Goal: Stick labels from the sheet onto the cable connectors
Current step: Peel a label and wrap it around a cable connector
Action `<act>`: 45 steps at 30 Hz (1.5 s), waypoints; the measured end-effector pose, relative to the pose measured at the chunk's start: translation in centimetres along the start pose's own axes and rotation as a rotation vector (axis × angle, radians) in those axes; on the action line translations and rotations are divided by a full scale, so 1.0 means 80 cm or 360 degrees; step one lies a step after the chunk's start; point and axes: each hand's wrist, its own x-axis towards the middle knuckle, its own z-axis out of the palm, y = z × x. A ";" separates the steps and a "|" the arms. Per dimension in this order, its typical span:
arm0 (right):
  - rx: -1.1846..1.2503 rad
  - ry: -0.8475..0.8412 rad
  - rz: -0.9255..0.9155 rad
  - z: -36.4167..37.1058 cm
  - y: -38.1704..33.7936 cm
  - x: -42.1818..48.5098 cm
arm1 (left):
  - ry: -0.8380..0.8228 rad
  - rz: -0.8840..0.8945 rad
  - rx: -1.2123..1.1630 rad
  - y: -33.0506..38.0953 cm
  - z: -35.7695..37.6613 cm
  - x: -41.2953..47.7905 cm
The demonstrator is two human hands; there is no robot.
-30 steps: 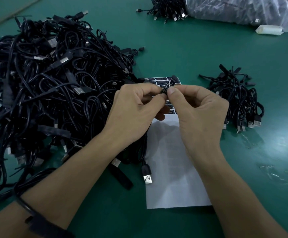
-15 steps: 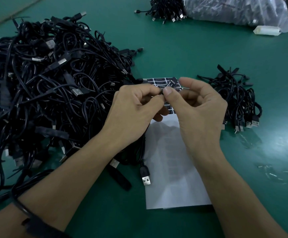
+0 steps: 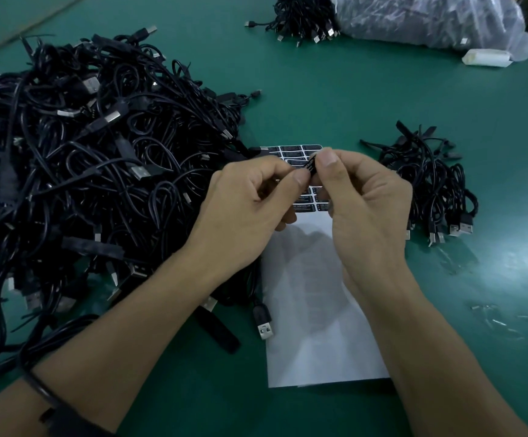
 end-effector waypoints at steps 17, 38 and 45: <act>-0.0362 -0.0850 0.0152 0.012 0.001 -0.020 | 0.0577 0.0149 -0.0403 0.019 -0.018 0.009; -0.1246 0.0445 0.0140 -0.095 -0.001 0.042 | 0.0270 -0.0010 0.0145 0.005 -0.013 0.001; -0.1568 0.0380 0.0096 -0.077 -0.009 0.031 | 0.0140 -0.0013 0.0676 0.003 -0.010 -0.004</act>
